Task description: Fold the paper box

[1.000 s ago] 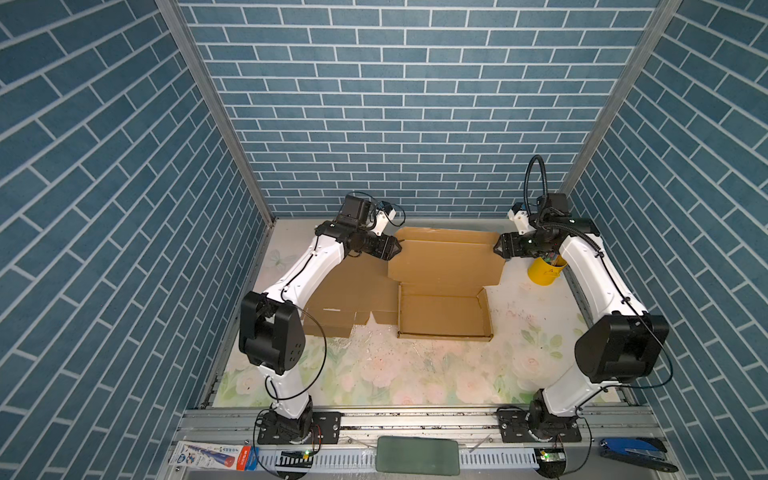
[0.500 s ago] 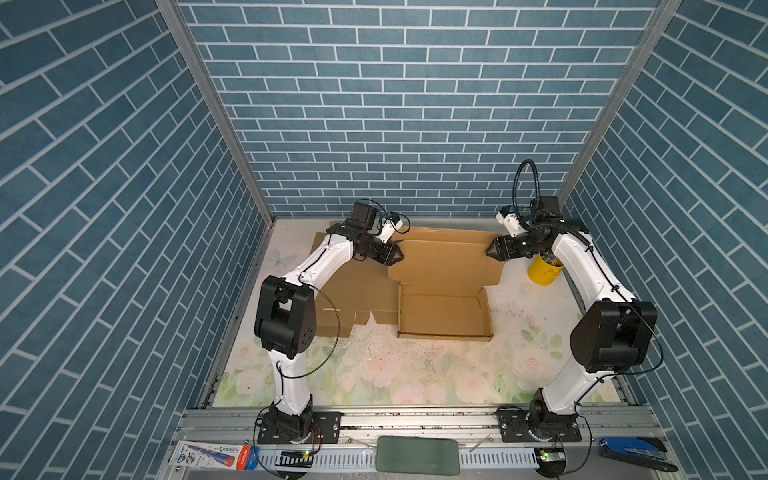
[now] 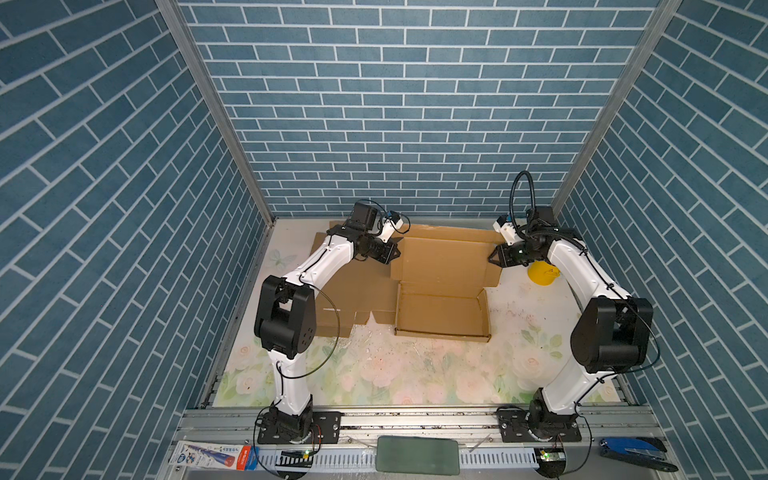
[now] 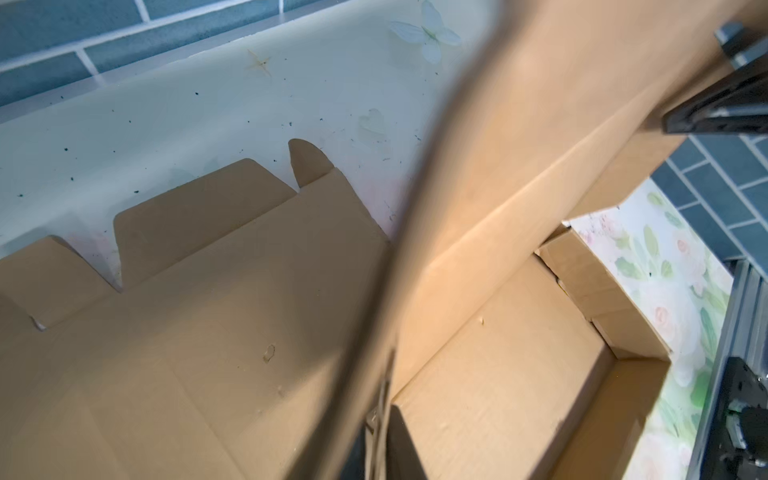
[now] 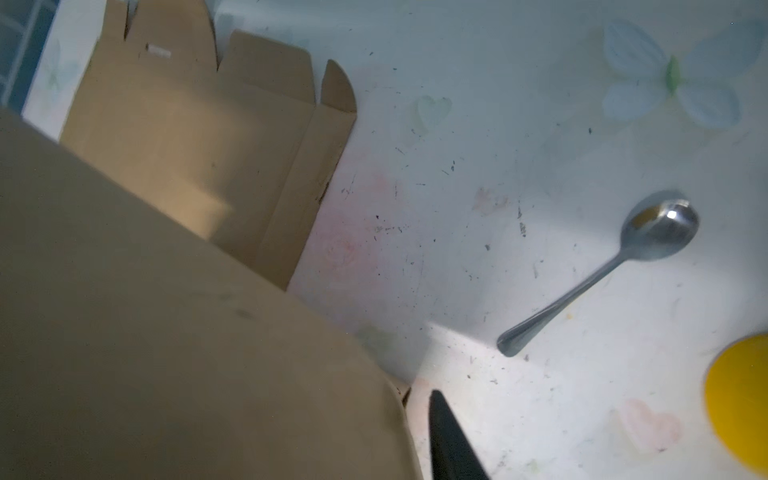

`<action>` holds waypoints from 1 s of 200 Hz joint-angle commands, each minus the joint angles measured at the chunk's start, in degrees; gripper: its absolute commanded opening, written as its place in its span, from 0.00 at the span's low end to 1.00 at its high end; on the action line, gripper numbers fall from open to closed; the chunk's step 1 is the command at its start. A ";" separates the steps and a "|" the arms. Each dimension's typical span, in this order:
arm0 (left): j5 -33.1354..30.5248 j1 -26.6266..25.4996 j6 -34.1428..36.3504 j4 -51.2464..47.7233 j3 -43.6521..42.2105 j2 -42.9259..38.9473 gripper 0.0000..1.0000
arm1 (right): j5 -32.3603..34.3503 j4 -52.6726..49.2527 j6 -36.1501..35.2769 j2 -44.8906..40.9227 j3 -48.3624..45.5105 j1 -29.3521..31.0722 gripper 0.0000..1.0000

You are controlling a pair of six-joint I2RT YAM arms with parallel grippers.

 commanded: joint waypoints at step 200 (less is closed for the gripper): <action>-30.09 -13.67 -21.89 51.02 -27.22 -8.17 0.00 | 34.25 57.03 36.66 -19.90 -38.09 14.38 0.00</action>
